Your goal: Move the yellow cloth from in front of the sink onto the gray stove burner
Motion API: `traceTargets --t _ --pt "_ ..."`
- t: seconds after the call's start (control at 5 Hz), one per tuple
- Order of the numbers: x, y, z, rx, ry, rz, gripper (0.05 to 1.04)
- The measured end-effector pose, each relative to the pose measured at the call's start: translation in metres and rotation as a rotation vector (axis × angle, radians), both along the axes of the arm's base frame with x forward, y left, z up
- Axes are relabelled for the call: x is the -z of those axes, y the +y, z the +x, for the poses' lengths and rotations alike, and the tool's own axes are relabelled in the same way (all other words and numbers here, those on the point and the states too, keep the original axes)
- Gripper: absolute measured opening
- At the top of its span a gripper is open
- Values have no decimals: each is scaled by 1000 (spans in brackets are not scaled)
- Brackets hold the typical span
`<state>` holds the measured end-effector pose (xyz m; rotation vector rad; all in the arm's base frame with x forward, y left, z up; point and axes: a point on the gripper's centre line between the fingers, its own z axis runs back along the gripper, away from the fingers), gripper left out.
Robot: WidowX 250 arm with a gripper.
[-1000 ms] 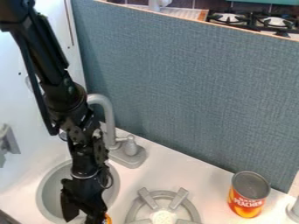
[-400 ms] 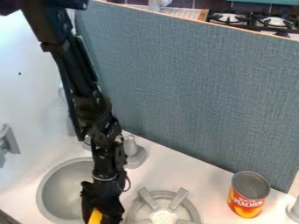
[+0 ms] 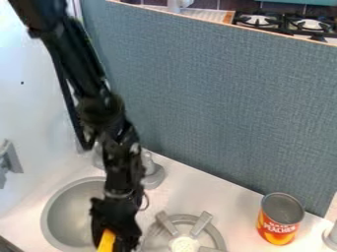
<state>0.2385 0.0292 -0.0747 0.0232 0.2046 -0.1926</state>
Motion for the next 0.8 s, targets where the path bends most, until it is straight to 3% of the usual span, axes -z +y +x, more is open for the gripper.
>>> traceTargets --t 0.2,0.4,0.6,0.8 --pt "-30 -15 7 18 -64 29 722" --pt "-37 -42 21 88 -113 6 722" --pt "-35 -62 47 103 -177 -50 722" --pt "-21 -78 62 119 -187 -101 722"
